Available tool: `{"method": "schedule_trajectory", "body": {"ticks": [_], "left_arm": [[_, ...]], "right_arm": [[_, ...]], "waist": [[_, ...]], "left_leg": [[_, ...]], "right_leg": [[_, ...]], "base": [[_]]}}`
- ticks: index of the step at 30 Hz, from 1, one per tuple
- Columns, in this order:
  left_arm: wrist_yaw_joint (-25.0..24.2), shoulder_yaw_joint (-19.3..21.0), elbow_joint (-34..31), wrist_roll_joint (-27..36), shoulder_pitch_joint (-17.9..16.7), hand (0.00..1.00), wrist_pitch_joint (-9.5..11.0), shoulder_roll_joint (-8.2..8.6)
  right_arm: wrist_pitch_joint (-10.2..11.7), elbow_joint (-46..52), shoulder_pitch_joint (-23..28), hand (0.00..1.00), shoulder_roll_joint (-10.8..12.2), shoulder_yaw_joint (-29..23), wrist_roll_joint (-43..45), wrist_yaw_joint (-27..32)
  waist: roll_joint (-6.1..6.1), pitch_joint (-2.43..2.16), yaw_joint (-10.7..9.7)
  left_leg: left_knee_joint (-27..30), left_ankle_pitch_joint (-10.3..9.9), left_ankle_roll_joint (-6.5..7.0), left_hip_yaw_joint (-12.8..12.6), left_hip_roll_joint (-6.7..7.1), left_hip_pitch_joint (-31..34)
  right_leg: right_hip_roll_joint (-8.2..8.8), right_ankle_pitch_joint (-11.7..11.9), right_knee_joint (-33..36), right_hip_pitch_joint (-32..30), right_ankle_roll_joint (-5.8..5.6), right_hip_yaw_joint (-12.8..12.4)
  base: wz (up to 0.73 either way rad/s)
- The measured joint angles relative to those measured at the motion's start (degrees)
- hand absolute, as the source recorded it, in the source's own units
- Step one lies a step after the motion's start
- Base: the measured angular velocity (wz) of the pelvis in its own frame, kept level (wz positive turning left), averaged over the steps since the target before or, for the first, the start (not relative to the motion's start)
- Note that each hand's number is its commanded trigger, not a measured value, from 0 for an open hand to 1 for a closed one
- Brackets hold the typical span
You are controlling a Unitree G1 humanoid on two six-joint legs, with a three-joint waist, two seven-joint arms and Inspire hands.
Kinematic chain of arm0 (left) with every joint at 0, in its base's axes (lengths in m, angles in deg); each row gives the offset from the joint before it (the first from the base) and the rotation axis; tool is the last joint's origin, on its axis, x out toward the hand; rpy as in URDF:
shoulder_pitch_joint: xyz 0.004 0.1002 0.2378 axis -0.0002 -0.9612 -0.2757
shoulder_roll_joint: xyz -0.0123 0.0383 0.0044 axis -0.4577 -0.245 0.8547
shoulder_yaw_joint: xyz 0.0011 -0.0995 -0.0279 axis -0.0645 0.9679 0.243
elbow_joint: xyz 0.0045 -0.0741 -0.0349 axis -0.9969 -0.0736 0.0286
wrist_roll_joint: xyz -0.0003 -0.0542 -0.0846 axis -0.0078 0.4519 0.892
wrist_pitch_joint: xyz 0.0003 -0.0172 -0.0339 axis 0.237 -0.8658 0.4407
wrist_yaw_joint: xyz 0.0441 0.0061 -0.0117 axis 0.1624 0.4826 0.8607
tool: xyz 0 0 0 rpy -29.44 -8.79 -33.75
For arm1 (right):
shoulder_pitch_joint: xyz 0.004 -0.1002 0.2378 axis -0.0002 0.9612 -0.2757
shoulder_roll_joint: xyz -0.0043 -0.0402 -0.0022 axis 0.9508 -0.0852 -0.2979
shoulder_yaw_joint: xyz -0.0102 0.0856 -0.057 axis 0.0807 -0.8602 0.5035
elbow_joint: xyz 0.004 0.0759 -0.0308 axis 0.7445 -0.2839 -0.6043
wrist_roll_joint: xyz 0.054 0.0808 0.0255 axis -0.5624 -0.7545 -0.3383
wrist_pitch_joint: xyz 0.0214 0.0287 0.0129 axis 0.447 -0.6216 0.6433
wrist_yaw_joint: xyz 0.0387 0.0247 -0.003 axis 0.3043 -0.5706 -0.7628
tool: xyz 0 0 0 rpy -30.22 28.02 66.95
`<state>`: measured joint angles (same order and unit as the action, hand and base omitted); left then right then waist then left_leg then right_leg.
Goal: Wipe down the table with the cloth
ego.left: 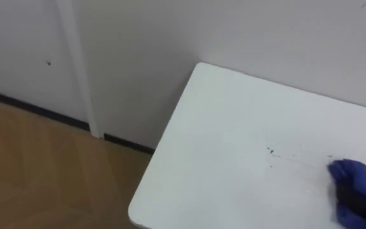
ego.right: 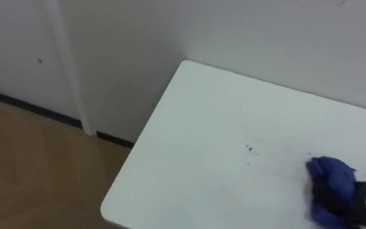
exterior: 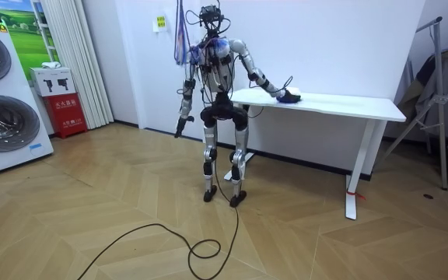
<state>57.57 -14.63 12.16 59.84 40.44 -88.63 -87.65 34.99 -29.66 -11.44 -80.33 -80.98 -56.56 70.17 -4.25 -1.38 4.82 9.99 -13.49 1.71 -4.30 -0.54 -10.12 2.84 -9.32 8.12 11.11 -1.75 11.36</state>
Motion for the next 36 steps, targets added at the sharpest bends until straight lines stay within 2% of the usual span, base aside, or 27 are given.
{"method": "schedule_trajectory", "body": {"ticks": [2,5,7,9,11,12,13,15,16,17,19,20,22,23,24,25,26,27,28,29,30,31,32,33,34,35,36], "left_arm": [[0.4,-1.5,0.0,0.3,0.4,0.00,-0.2,0.35],[0.6,-3.9,0.4,0.7,1.7,0.00,-0.3,1.63],[0.5,-6.5,0.9,0.6,3.0,0.00,-1.0,2.15],[0.4,-7.5,1.1,0.7,4.0,0.00,-1.3,2.19],[0.2,-8.7,2.6,0.7,6.5,0.00,-1.4,1.35],[0.0,-9.9,2.5,1.2,8.2,0.00,-1.1,0.62],[-0.3,-11.1,2.2,1.3,9.0,0.00,-0.6,0.12],[-0.6,-12.1,2.2,1.3,9.6,0.00,-0.1,-0.25],[-0.7,-12.0,2.5,1.3,9.4,0.00,-0.1,-0.60],[-0.7,-11.9,2.5,1.3,9.3,0.00,-0.1,-0.81],[-0.8,-11.9,2.4,1.2,8.8,0.00,-0.1,-1.66],[-0.9,-11.8,2.1,1.2,8.8,0.00,-0.1,-2.05],[-1.4,-10.0,1.8,1.1,8.9,0.00,-0.1,-3.78],[-1.8,-9.2,1.8,0.9,8.9,0.00,-0.1,-4.40],[-1.8,-7.8,1.8,0.4,8.8,0.00,-0.1,-6.00],[-1.8,-6.5,1.9,0.4,8.6,0.00,0.0,-7.68],[-1.8,-6.0,2.0,0.4,8.5,0.00,0.0,-8.43],[-1.8,-4.9,2.0,0.4,8.3,0.00,0.0,-10.04],[-1.7,-3.1,2.1,0.4,8.2,0.00,0.1,-10.94],[-1.6,-2.3,2.1,0.6,7.9,0.00,0.2,-10.85],[-1.4,-1.3,2.1,1.7,7.5,0.00,0.6,-10.37],[-1.4,-0.7,2.0,3.7,7.0,0.00,0.8,-9.26],[-1.4,-0.8,1.9,4.2,6.8,0.00,0.8,-8.60],[-1.4,-0.8,1.9,4.5,6.6,0.00,1.0,-7.39],[-1.4,-0.8,1.8,4.0,6.6,0.00,1.0,-6.09],[-1.4,-0.8,1.8,3.9,6.8,0.00,1.1,-5.55],[-1.5,-1.1,2.0,3.9,6.9,0.00,1.3,-4.41]], "right_arm": [[-0.9,0.8,-0.4,1.00,0.2,-0.1,-0.2,0.0],[-6.1,2.6,-4.3,1.00,1.5,1.0,0.7,-0.5],[-11.7,8.5,-7.7,1.00,3.1,6.9,3.3,-3.3],[-13.7,14.4,-12.0,1.00,5.5,14.6,8.3,-7.9],[-14.3,19.1,-17.2,1.00,7.8,23.7,12.9,-12.2],[-13.5,20.0,-21.8,1.00,9.1,28.5,14.0,-14.1],[-11.8,19.2,-25.8,1.00,10.2,30.7,14.1,-15.5],[-9.8,15.0,-30.9,1.00,11.0,32.0,14.6,-16.1],[-9.5,12.9,-32.1,1.00,11.0,31.2,14.4,-15.9],[-9.6,11.9,-32.1,1.00,10.8,30.4,14.3,-15.6],[-11.0,3.2,-31.0,1.00,9.6,27.8,12.6,-13.3],[-10.6,1.9,-29.7,1.00,9.3,26.3,10.7,-11.9],[-7.3,-0.2,-25.7,1.00,8.2,23.3,4.6,-6.2],[-6.2,-1.2,-25.0,1.00,7.9,22.6,3.6,-5.4],[-4.6,-2.8,-23.2,1.00,7.6,20.5,2.2,-4.0],[-3.1,-3.5,-20.6,1.00,7.1,17.8,1.7,-2.8],[-2.5,-3.5,-19.2,1.00,6.6,16.8,1.5,-2.3],[-1.2,-3.6,-16.4,1.00,4.8,15.2,0.2,-1.8],[-0.8,-3.7,-14.3,1.00,3.0,13.6,-0.5,-1.8],[-0.8,-3.9,-13.1,1.00,1.8,13.0,-0.8,-1.5],[-1.1,-4.0,-11.7,1.00,-0.3,11.8,-1.2,-1.8],[-2.2,-3.2,-10.6,1.00,-2.0,11.1,-1.3,-2.1],[-3.2,-2.2,-9.8,1.00,-2.7,10.8,-1.3,-2.4],[-4.9,-1.1,-9.5,1.00,-3.3,10.1,-1.3,-3.3],[-6.4,0.3,-9.6,1.00,-3.1,9.9,-1.3,-4.1],[-6.6,0.6,-9.8,1.00,-2.8,9.9,-1.3,-4.6],[-8.1,3.2,-10.7,1.00,-1.7,10.0,-1.1,-6.2]], "waist": [[0.30,-0.02,-0.6],[1.31,0.08,0.7],[1.99,0.51,3.3],[2.39,0.95,5.5],[1.86,1.91,7.1],[1.33,2.99,8.7],[1.13,3.52,10.5],[1.61,3.48,13.4],[1.84,3.42,14.7],[1.66,3.30,15.3],[1.40,3.13,15.8],[1.33,2.92,15.7],[1.30,2.57,15.3],[1.28,2.55,15.2],[0.77,2.25,14.7],[0.07,1.88,13.0],[-0.22,1.74,12.0],[-0.88,1.31,10.3],[-0.98,0.88,9.4],[-0.52,0.18,9.4],[-0.05,-0.12,9.3],[0.67,-0.20,8.6],[0.80,-0.21,7.7],[0.73,-0.09,6.2],[0.07,0.31,5.3],[-0.14,0.43,5.1],[0.14,0.51,5.5]], "left_leg": [[0.4,-0.1,-0.02,-0.4,-0.12,-0.1],[0.3,-0.1,-0.38,-2.2,-0.60,-0.9],[0.3,0.0,-0.56,-3.6,-0.97,-0.5],[0.7,0.1,-0.44,-3.5,-1.00,0.6],[1.7,0.4,-0.40,-3.7,-1.20,2.4],[2.0,0.5,-0.65,-3.8,-1.46,2.8],[3.1,0.3,-0.87,-3.8,-1.71,3.6],[5.0,-0.2,-1.07,-3.4,-2.61,4.4],[6.0,-0.4,-1.29,-4.1,-3.74,5.4],[6.8,-0.5,-1.41,-5.1,-3.96,5.9],[8.5,-0.7,-1.73,-7.6,-4.48,6.7],[8.5,-0.8,-1.96,-8.3,-5.14,6.7],[9.6,-1.1,-4.26,-10.3,-9.41,7.6],[9.9,-1.2,-5.11,-10.6,-10.57,7.5],[10.4,-1.2,-6.94,-10.2,-12.94,7.7],[11.4,-1.2,-9.05,-9.0,-15.21,8.1],[12.0,-1.2,-10.12,-8.1,-16.25,8.2],[13.2,-1.3,-12.29,-6.7,-18.39,8.6],[14.3,-1.4,-14.02,-6.4,-20.70,8.6],[14.5,-1.2,-13.81,-6.4,-22.27,8.4],[13.9,0.4,-11.18,-6.7,-24.27,7.3],[12.5,3.8,-8.63,-6.8,-26.03,6.6],[11.3,6.0,-8.32,-6.9,-26.76,6.3],[9.7,10.2,-8.93,-7.7,-27.32,6.1],[10.2,10.7,-9.53,-7.9,-26.52,6.8],[11.2,9.6,-9.93,-7.5,-25.39,7.3],[15.7,4.1,-9.55,-7.3,-22.21,8.5]], "right_leg": [[0.00,0.2,0.3,-0.1,0.14,-0.1],[-0.45,0.6,1.2,-0.8,0.58,-1.9],[-0.99,1.0,2.9,-3.2,1.24,-3.0],[-1.23,1.4,4.7,-6.0,2.00,-1.9],[-0.62,1.2,6.2,-8.2,2.92,0.5],[-0.18,0.3,8.3,-10.2,3.42,1.0],[0.27,-0.7,10.2,-11.6,3.69,1.5],[0.95,-1.3,13.0,-12.8,3.36,3.8],[2.39,-2.4,18.1,-14.7,1.50,5.7],[4.68,-3.3,21.6,-15.8,1.11,7.1],[16.58,-5.5,30.8,-17.2,-1.10,8.7],[18.57,-5.3,31.1,-17.1,-1.31,8.6],[23.14,-1.7,27.2,-15.9,-2.10,6.8],[23.53,-0.4,25.1,-15.0,-2.36,6.9],[23.93,2.9,20.7,-13.2,-2.67,7.5],[23.98,7.2,16.3,-11.0,-3.13,9.1],[23.83,9.2,14.7,-10.0,-3.38,9.6],[22.59,12.2,12.2,-8.8,-3.41,10.8],[20.61,10.8,12.1,-8.9,-6.22,11.0],[19.03,8.4,12.9,-9.0,-8.56,10.9],[17.11,3.7,15.2,-9.8,-9.28,11.8],[15.46,0.8,18.1,-11.0,-7.86,12.4],[14.60,-0.4,19.0,-11.5,-6.57,12.5],[13.37,-2.4,19.6,-12.2,-4.81,12.5],[11.85,-3.5,19.5,-12.7,-3.00,12.3],[11.43,-3.7,19.3,-12.9,-2.08,12.2],[10.68,-3.7,18.6,-13.6,-0.46,11.5]], "base": [[-0.24],[-0.33],[-0.77],[-0.88],[-0.37],[0.04],[0.08],[0.29],[0.48],[0.70],[1.04],[1.13],[0.79],[0.48],[0.51],[0.50],[0.51],[0.18],[-0.07],[-0.59],[-0.66],[-0.50],[-0.21],[-0.20],[-0.26],[-0.46],[-0.83]]}}
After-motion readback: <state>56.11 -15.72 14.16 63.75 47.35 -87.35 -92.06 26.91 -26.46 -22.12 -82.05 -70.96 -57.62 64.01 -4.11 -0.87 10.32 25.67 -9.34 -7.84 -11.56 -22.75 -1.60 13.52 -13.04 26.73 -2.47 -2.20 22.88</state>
